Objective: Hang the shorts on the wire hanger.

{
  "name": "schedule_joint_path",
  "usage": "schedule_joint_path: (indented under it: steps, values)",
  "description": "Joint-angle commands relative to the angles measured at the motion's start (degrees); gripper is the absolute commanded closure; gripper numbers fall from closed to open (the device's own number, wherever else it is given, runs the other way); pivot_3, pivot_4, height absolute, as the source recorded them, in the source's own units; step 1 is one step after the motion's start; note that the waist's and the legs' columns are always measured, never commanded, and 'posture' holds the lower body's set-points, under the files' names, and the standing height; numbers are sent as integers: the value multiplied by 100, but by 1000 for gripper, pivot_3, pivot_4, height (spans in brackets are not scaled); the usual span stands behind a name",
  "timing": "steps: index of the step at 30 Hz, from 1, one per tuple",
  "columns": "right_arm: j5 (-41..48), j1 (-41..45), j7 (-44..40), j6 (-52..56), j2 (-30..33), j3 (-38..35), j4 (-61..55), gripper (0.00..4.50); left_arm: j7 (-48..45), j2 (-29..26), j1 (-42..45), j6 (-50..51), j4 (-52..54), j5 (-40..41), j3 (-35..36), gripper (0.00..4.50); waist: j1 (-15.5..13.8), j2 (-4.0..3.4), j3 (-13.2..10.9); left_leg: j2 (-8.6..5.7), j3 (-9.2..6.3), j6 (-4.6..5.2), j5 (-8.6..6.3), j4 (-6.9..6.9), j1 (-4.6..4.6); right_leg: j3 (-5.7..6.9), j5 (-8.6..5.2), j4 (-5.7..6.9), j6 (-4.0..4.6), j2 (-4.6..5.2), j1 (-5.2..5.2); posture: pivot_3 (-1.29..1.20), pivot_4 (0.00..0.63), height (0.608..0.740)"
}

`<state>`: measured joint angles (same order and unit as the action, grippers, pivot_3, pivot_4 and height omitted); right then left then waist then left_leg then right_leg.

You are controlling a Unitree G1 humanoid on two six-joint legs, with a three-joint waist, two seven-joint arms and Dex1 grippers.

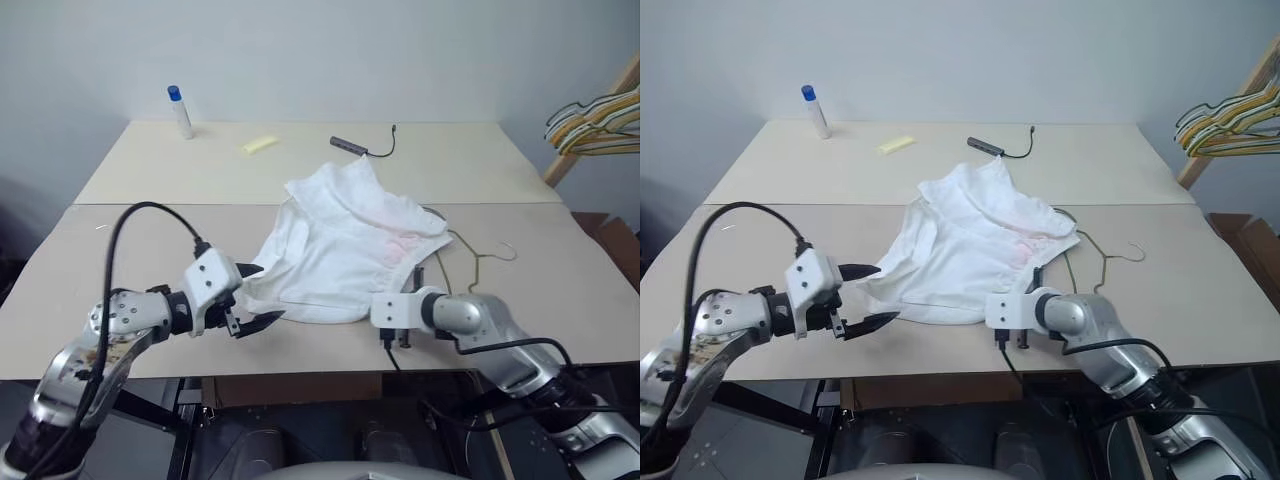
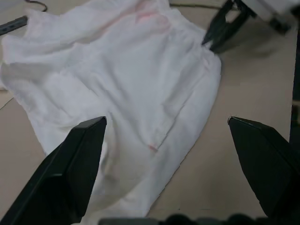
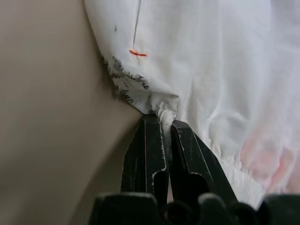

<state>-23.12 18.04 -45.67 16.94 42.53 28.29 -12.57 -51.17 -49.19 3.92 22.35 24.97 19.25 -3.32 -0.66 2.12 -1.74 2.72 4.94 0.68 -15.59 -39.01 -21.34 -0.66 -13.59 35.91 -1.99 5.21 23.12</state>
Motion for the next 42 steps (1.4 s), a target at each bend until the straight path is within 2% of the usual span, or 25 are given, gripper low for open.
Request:
schedule_joint_path:
  steps: [1, 5, 7, 12, 16, 23, 27, 33, 38, 42]
  values:
    - [96, 150, -164, -242, 85, -274, 17, 4478, -943, -209, 429, -1568, -908, -758, -584, 0, 17, 0, 0, 2, 1, 0, 0, 2, 0, 0, 1, 0, -1, -2, 1, 37, 0, 740]
    - [118, 172, -230, -269, 30, -339, 30, 4478, -1500, -229, 983, -2744, -1866, -1350, -1036, 0, 27, -2, -1, 6, 2, 0, 0, 4, -5, 2, 3, 1, -5, -6, 7, 23, 0, 740]
    - [114, 140, -233, -242, 7, -363, -14, 4478, -1296, -44, 1224, -2816, -2212, -1582, -1069, 0, 27, -2, -1, 6, 3, 1, 0, 3, -11, 1, 9, 0, -18, -5, 10, 13, 0, 740]
    - [89, -51, -250, -215, 36, -443, -149, 4478, -545, 440, 1493, -2446, -2576, -1859, -823, 0, 24, -1, -1, 5, 2, 2, 0, 0, -19, 3, 11, 2, -25, -4, 12, 5, 0, 740]
    - [105, -171, -308, -176, 54, -510, -248, 4478, -305, 708, 1448, -1572, -2322, -1452, -456, 0, 51, -1, -1, 6, 0, 3, -1, -1, -22, 3, 10, 6, -26, -5, 15, 4, 0, 740]
    - [86, -161, -367, -187, 7, -521, -230, 4478, 469, 1078, 1306, -307, -2061, -1723, -418, 0, 118, 0, 0, 5, -3, 3, 0, -2, -15, 2, 10, 12, -27, -6, 10, 17, 0, 740]
    - [80, -77, -394, -188, -34, -519, -169, 4500, 724, 1288, 1314, 220, -2010, -1717, -403, 846, 131, 0, 0, 5, -5, 3, 0, -2, -15, 2, 10, 12, -27, -6, 11, 18, 0, 740]
    - [78, -42, -360, -192, -34, -578, -105, 4500, 1342, 1604, 1236, 852, -1754, -1567, 7, 2852, 133, 0, 0, 5, -6, 3, 0, -2, -15, 2, 10, 12, -27, -6, 10, 17, 0, 740]
    - [73, -147, -358, -152, -21, -623, -175, 4500, 2554, 2379, 1141, 1544, -1422, -1356, 933, 4470, 134, 2, 1, 4, -9, 3, 0, -4, -15, 2, 11, 13, -26, -5, 8, 12, 0, 740]
    - [80, -221, -368, -129, 0, -658, -231, 4500, 3544, 3228, 743, 2240, -724, -1228, 1592, 4470, 133, 5, 3, 3, -13, 3, -1, -4, -11, 1, 12, 12, -27, -3, 4, 16, 0, 740]
